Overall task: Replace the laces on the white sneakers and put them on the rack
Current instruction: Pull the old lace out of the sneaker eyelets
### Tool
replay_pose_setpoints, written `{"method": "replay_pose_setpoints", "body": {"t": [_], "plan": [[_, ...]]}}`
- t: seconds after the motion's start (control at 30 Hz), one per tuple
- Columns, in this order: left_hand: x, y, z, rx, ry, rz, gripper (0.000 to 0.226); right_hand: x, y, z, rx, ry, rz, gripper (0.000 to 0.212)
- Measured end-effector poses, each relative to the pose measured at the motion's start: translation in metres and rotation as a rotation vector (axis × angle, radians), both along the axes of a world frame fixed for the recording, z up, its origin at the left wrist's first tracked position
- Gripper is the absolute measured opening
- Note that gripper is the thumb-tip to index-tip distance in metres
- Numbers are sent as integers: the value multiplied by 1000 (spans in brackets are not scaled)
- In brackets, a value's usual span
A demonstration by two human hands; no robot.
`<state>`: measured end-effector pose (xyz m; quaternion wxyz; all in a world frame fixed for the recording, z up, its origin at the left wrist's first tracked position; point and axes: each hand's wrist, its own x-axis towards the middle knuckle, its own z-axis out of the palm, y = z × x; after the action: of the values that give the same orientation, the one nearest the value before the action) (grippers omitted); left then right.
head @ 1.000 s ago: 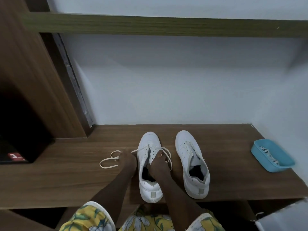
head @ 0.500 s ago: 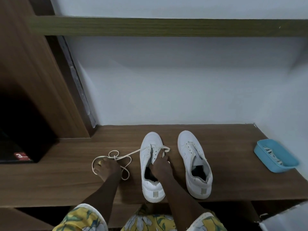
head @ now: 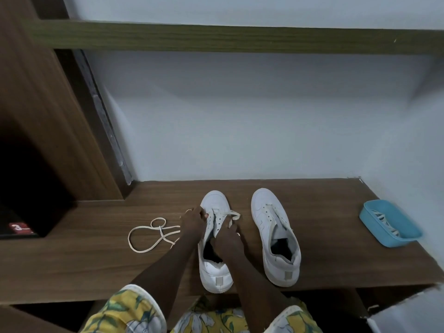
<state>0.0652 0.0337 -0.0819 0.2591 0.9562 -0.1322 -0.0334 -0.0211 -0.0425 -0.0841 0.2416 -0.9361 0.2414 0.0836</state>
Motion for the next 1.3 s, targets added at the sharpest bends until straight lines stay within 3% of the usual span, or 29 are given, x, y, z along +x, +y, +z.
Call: {"method": "replay_pose_setpoints", "body": {"t": [0.27, 0.33, 0.4, 0.47, 0.53, 0.57, 0.73, 0.83, 0.97, 1.13, 1.23, 1.3], "plan": [[-10, 21, 5, 32, 90, 138, 30, 0, -1, 1, 60, -26, -50, 84], [-11, 30, 6, 61, 19, 136, 27, 0, -1, 2, 86, -21, -47, 82], [-5, 38, 1, 90, 66, 108, 18, 0, -2, 4, 119, -27, -64, 80], [9, 52, -18, 76, 71, 151, 16, 1, -3, 5, 162, -30, -105, 78], [-2, 68, 3, 65, 189, 215, 15, 1, -3, 7, 169, -39, -131, 74], [-5, 73, 7, -30, 197, 277, 22, 1, -3, 8, 166, -51, -139, 71], [-11, 111, 3, 302, -38, 376, 29, -2, -5, 11, 95, -89, -133, 51], [-9, 124, -9, 334, -71, 413, 29, -3, -3, 14, 67, -90, -118, 48], [-5, 104, 1, 311, 5, 328, 30, -5, -1, 18, 62, -134, -97, 49], [-4, 55, 23, 324, -266, -120, 10, -5, 3, 24, -13, -126, -18, 52], [-5, 24, 22, 342, -206, -208, 31, -5, 6, 26, -61, -89, 4, 56], [-4, 12, 18, 308, -93, -190, 33, -6, 7, 26, -86, -73, 19, 59]]}}
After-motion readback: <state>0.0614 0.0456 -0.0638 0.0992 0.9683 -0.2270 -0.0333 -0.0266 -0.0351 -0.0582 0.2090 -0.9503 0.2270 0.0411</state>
